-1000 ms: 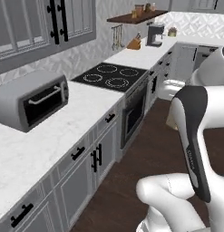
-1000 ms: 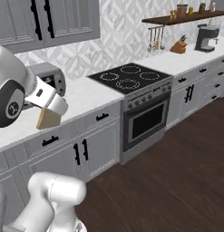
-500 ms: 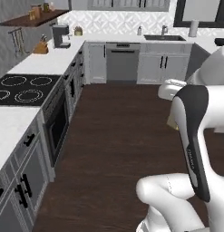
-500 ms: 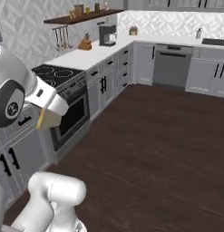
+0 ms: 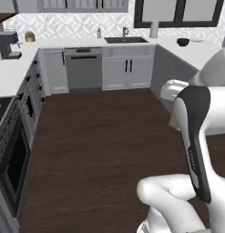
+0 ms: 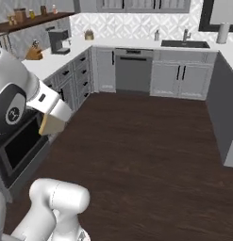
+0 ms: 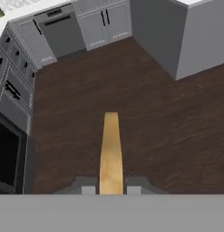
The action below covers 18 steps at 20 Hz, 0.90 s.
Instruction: Start the toaster. Once the lever pops up, take the bread to the plate on the dining counter.
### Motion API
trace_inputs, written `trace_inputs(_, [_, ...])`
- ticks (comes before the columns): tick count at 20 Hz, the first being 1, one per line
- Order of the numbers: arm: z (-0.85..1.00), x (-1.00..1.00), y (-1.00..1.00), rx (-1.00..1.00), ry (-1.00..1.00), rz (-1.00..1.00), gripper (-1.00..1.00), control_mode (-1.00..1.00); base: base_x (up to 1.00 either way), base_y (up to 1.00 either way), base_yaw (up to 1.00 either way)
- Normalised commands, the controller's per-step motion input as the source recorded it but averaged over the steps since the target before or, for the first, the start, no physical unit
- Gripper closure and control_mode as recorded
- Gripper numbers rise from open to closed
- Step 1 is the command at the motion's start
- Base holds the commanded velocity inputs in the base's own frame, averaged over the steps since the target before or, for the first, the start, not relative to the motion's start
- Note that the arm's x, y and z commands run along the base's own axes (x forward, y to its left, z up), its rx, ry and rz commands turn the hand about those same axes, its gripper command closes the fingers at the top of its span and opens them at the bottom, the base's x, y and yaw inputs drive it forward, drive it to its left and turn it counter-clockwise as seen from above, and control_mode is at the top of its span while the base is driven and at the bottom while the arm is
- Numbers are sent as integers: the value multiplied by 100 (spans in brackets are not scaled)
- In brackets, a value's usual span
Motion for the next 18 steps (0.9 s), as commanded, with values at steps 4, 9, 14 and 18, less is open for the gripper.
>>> trace_inputs(4, [0,0,0,0,0,0,100,100,100,-28,-24])
trace_inputs(9, [0,0,0,0,0,0,100,100,100,-70,-15])
trace_inputs(14, [0,0,0,0,0,0,100,100,100,-98,-7])
trace_inputs(18, [0,0,0,0,0,0,100,100,100,-100,0])
